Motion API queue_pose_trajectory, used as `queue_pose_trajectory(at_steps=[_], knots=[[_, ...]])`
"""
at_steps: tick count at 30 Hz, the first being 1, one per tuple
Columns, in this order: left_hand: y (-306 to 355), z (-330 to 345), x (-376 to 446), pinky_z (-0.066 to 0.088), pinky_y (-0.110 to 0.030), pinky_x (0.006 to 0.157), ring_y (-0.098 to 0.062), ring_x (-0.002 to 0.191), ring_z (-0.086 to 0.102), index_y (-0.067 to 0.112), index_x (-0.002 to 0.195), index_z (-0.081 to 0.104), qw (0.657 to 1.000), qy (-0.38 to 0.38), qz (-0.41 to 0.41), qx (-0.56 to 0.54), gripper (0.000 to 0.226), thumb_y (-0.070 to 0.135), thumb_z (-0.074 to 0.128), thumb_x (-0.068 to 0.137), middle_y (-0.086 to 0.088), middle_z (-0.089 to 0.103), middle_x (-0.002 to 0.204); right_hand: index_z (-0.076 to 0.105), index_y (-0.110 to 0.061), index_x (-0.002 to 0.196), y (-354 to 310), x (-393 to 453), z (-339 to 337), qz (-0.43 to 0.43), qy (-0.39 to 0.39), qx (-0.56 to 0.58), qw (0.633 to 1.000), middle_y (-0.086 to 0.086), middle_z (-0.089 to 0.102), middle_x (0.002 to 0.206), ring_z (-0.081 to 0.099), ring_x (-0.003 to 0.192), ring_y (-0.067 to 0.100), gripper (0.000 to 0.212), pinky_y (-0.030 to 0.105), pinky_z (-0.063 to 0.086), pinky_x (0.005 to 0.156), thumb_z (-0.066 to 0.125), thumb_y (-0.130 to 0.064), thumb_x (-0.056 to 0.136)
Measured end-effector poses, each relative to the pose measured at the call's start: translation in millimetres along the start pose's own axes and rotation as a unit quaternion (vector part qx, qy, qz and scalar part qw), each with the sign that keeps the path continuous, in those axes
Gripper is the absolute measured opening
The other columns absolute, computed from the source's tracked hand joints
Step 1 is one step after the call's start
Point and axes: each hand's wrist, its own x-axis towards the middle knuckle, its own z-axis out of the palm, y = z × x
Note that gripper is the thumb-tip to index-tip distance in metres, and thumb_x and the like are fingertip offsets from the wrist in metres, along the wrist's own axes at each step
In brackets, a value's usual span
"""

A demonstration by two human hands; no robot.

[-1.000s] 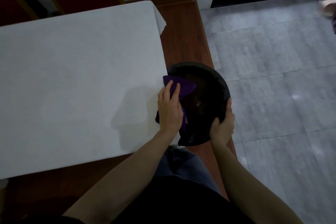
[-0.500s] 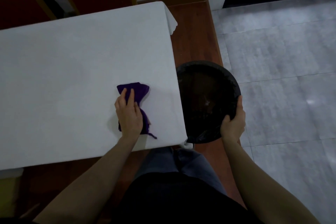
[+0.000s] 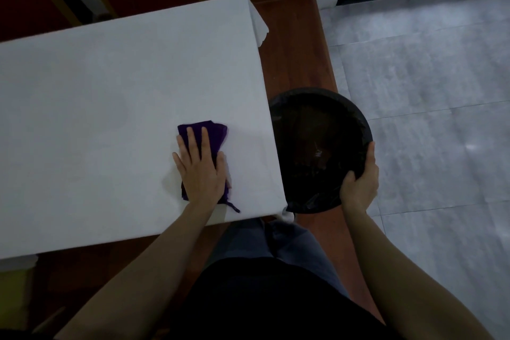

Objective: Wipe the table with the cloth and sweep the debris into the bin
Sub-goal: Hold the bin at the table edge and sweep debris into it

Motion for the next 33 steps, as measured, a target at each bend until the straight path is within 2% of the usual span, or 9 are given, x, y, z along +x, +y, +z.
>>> queue_pose_trajectory(at_steps=[4, 7, 10, 14, 16, 20, 25, 28, 33], knots=[[29, -4, 19, -0.001, -0.049, 0.123, -0.031, 0.152, -0.005, 0.017, 0.158, 0.010, 0.998, -0.006, 0.066, -0.018, 0.065, 0.038, 0.038, 0.104, -0.011, -0.001, 0.166, 0.019, -0.050, 0.150, 10, 3, -10, 0.019, 0.033, 0.006, 0.999, 0.004, 0.053, 0.129, 0.053, 0.117, 0.022, 0.085, 0.033, 0.040, 0.093, 0.046, 0.000, 0.087], [72, -4, 45, -0.003, -0.044, 0.123, -0.029, 0.153, -0.005, 0.019, 0.158, 0.011, 0.982, -0.023, 0.165, -0.084, 0.063, 0.040, 0.035, 0.104, -0.011, -0.002, 0.166, 0.019, -0.049, 0.151, 21, 7, -22, 0.035, 0.061, 0.011, 0.997, 0.005, 0.053, 0.131, 0.052, 0.119, 0.023, 0.085, 0.039, 0.041, 0.098, 0.045, 0.000, 0.086], [118, 5, 67, 0.004, -0.046, 0.124, -0.031, 0.153, -0.001, 0.017, 0.157, 0.015, 0.951, -0.065, 0.268, -0.137, 0.062, 0.035, 0.040, 0.103, -0.014, 0.000, 0.165, 0.021, -0.048, 0.151, 32, 15, -34, 0.052, 0.092, 0.025, 0.994, 0.005, 0.053, 0.131, 0.052, 0.117, 0.022, 0.084, 0.031, 0.038, 0.094, 0.044, -0.002, 0.085], [165, 32, 90, 0.009, -0.045, 0.123, -0.033, 0.152, -0.004, 0.023, 0.158, 0.010, 0.925, -0.138, 0.339, -0.104, 0.067, 0.030, 0.045, 0.102, -0.011, -0.007, 0.166, 0.022, -0.049, 0.151, 41, 30, -46, 0.074, 0.135, 0.046, 0.987, 0.003, 0.052, 0.136, 0.047, 0.115, 0.008, 0.084, 0.024, 0.034, 0.093, 0.044, 0.000, 0.085], [180, 49, 100, 0.009, -0.046, 0.122, -0.032, 0.152, -0.007, 0.026, 0.158, 0.005, 0.927, -0.175, 0.321, -0.084, 0.071, 0.027, 0.048, 0.101, -0.008, -0.010, 0.165, 0.022, -0.048, 0.151, 44, 41, -49, 0.085, 0.150, 0.059, 0.983, 0.001, 0.051, 0.136, 0.040, 0.110, -0.003, 0.084, 0.023, 0.033, 0.095, 0.044, 0.000, 0.086], [193, 85, 118, 0.009, -0.048, 0.124, -0.031, 0.152, -0.010, 0.030, 0.157, -0.001, 0.932, -0.248, 0.255, -0.066, 0.076, 0.022, 0.049, 0.101, -0.004, -0.016, 0.165, 0.023, -0.045, 0.152, 51, 69, -45, 0.098, 0.172, 0.088, 0.976, -0.014, 0.048, 0.126, 0.039, 0.113, -0.004, 0.082, 0.019, 0.033, 0.098, 0.043, 0.001, 0.086], [194, 137, 148, 0.031, -0.031, 0.107, -0.026, 0.149, 0.019, 0.034, 0.156, -0.007, 0.911, -0.353, 0.187, -0.102, 0.079, 0.014, 0.046, 0.101, -0.001, -0.013, 0.165, 0.024, -0.044, 0.151, 69, 113, -17, 0.099, 0.172, 0.111, 0.974, -0.018, 0.046, 0.116, 0.041, 0.104, -0.010, 0.083, 0.011, 0.034, 0.090, 0.043, 0.002, 0.085], [199, 187, 165, 0.026, -0.039, 0.115, -0.029, 0.151, 0.012, 0.031, 0.156, -0.008, 0.910, -0.367, 0.160, -0.109, 0.079, 0.014, 0.046, 0.101, -0.007, -0.004, 0.166, 0.025, -0.040, 0.153, 93, 143, 17, 0.094, 0.169, 0.111, 0.975, -0.018, 0.045, 0.117, 0.038, 0.103, -0.016, 0.082, 0.009, 0.033, 0.090, 0.044, 0.003, 0.085], [191, 282, 181, 0.042, -0.045, 0.107, -0.035, 0.143, 0.031, 0.031, 0.157, -0.006, 0.927, -0.352, 0.109, -0.075, 0.081, 0.006, 0.047, 0.100, -0.005, -0.002, 0.166, 0.026, -0.036, 0.153, 152, 182, 85, 0.101, 0.161, 0.098, 0.977, -0.006, 0.052, 0.125, 0.038, 0.099, -0.012, 0.081, 0.012, 0.035, 0.087, 0.045, 0.003, 0.086]])
